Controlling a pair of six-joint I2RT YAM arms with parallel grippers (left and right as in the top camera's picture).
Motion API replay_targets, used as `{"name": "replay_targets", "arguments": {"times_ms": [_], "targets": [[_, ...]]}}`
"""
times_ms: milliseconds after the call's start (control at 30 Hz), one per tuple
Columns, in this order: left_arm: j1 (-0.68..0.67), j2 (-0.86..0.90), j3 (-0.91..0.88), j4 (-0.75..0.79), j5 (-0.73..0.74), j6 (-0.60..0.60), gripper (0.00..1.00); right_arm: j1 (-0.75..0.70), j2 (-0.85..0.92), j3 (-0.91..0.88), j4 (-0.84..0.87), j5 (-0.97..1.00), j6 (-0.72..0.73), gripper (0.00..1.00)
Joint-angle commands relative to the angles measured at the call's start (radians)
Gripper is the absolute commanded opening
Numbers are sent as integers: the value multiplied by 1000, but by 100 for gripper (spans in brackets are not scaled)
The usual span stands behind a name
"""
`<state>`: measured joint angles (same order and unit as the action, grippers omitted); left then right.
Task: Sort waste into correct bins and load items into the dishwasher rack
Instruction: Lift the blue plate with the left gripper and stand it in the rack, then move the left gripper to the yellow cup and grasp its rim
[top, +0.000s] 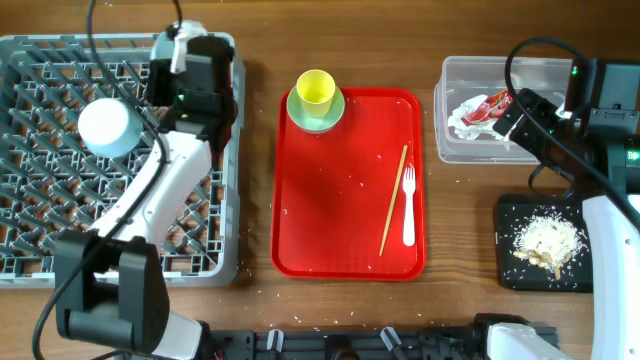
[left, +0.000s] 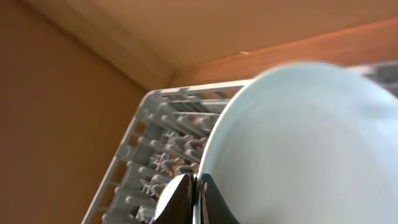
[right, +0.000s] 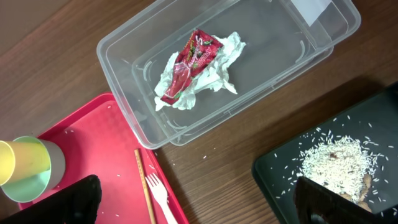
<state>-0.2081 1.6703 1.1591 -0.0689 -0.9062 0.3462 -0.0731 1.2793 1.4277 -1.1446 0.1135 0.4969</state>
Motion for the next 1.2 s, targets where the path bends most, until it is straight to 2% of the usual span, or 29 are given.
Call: {"name": "replay_targets", "arguments": {"times_ms": [0, 133, 167, 233, 367, 433, 500, 567, 633, 667, 733, 800, 967, 1100, 1167], "targets": [[-27, 5, 8, -63, 124, 13, 9, -3, 7, -3, 3, 17, 1, 100], [-37, -12, 8, -85, 145, -49, 18, -3, 7, -3, 4, 17, 1, 100], [-37, -23, 8, -91, 148, -73, 25, -3, 7, -3, 4, 17, 0, 100], [-37, -53, 8, -113, 179, -94, 33, -3, 7, -3, 4, 17, 1, 100], [-36, -145, 8, -233, 378, -178, 73, -3, 7, -3, 4, 17, 1, 100], [-36, -184, 8, -279, 462, -226, 80, -3, 7, -3, 4, 17, 1, 100], [-36, -229, 8, -315, 512, -292, 81, -3, 7, -3, 4, 17, 1, 100], [-37, -288, 8, -365, 622, -373, 81, -3, 7, -3, 4, 17, 1, 100], [-37, -364, 8, -414, 904, -419, 76, -3, 7, -3, 4, 17, 1, 100], [-37, -389, 8, -415, 1065, -419, 69, -3, 7, -3, 4, 17, 1, 100], [-37, -399, 8, -415, 1201, -444, 65, -3, 7, -3, 4, 17, 1, 100], [-37, -387, 8, -415, 1289, -502, 68, -3, 7, -3, 4, 17, 1, 100], [-74, -279, 7, -392, 1333, -545, 74, -3, 7, -3, 4, 17, 1, 100], [-142, -151, 7, -235, 1328, -541, 75, -3, 7, -3, 4, 17, 1, 100], [-173, -89, 7, -133, 1278, -541, 73, -3, 7, -3, 4, 17, 1, 100]]}}
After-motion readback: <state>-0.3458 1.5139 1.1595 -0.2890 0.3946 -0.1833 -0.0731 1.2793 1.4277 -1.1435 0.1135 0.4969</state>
